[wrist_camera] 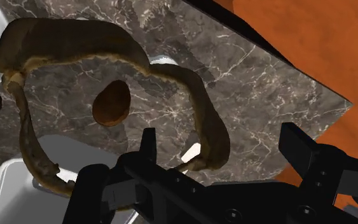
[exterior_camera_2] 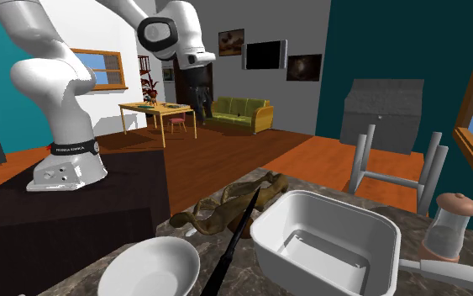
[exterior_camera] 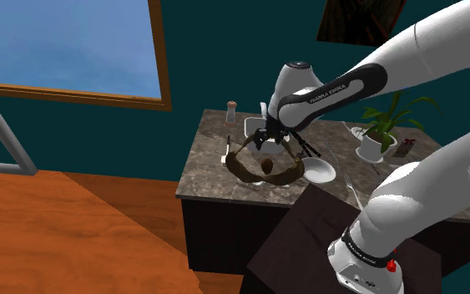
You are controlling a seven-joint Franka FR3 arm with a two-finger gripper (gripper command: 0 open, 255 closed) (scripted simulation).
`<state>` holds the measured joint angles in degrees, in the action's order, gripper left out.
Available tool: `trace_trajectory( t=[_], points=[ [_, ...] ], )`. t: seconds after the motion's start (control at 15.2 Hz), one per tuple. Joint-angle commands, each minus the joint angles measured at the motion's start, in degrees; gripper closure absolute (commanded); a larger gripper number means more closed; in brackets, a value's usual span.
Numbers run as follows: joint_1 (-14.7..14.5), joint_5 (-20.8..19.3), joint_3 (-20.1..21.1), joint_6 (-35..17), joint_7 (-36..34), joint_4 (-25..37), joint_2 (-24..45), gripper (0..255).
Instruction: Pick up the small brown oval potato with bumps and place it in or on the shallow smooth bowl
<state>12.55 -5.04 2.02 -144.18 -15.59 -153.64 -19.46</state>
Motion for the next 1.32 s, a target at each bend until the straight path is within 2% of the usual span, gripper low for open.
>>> trace_trajectory(
  t=[0.0, 0.26, 0.46, 0.59, 0.79, 0.92, 1.06, 1.25],
  points=[
    [1.70, -1.76, 0.39, -4.68, -2.74, 0.18, 4.44, 0],
    [5.50, -7.35, 0.79, -12.84, -9.42, 1.52, 13.53, 0],
    [7.96, -14.02, 0.19, -18.04, -16.47, 3.54, 20.58, 0],
    [8.55, -19.39, -1.40, -20.98, -22.02, 5.40, 25.30, 0],
    [7.45, -26.82, -5.64, -24.83, -30.22, 8.79, 32.30, 0],
    [5.64, -30.12, -9.26, -27.30, -34.69, 11.28, 36.92, 0],
    [3.80, -32.00, -12.68, -29.72, -38.25, 13.87, 41.53, 0],
    [1.85, -32.80, -16.70, -33.10, -42.22, 17.92, 48.43, 0]
  ],
)
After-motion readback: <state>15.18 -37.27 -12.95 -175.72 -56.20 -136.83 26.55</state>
